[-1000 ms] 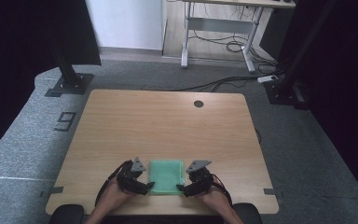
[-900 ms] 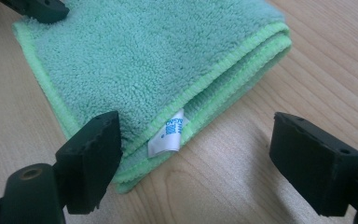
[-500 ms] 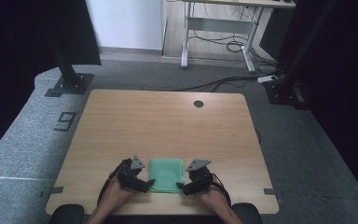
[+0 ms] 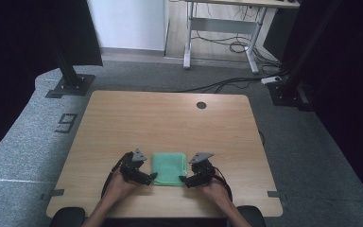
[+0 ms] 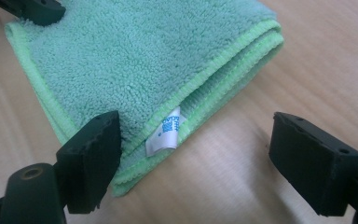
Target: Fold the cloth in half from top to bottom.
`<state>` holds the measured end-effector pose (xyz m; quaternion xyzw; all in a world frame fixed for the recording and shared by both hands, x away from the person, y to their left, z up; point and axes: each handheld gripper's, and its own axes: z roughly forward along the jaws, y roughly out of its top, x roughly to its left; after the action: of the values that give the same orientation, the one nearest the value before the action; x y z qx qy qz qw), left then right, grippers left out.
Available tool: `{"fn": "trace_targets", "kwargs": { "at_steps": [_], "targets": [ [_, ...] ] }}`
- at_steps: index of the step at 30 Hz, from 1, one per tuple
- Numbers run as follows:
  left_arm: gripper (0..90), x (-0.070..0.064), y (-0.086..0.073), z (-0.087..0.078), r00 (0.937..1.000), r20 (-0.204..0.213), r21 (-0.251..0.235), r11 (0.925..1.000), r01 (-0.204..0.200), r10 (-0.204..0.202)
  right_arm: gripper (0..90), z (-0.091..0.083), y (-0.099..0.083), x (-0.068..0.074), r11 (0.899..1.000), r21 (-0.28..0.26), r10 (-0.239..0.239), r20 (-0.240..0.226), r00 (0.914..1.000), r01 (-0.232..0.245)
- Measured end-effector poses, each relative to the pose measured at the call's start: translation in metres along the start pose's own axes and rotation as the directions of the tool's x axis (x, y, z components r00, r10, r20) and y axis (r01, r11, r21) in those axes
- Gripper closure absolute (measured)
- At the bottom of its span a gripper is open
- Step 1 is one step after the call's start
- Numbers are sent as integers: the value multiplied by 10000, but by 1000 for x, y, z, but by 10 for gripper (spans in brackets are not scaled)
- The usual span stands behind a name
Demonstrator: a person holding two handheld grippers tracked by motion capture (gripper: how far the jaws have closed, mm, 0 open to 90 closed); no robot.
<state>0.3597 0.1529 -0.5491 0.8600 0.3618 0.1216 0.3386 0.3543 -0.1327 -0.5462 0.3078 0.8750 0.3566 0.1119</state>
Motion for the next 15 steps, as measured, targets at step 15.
{"fn": "trace_targets", "kwargs": {
  "at_steps": [15],
  "targets": [
    [0,28,20,16,9998,-112,14,9999,159,-158,171,16,18,-27,9992,-2,392,352,9986,-392]
  ]
}}
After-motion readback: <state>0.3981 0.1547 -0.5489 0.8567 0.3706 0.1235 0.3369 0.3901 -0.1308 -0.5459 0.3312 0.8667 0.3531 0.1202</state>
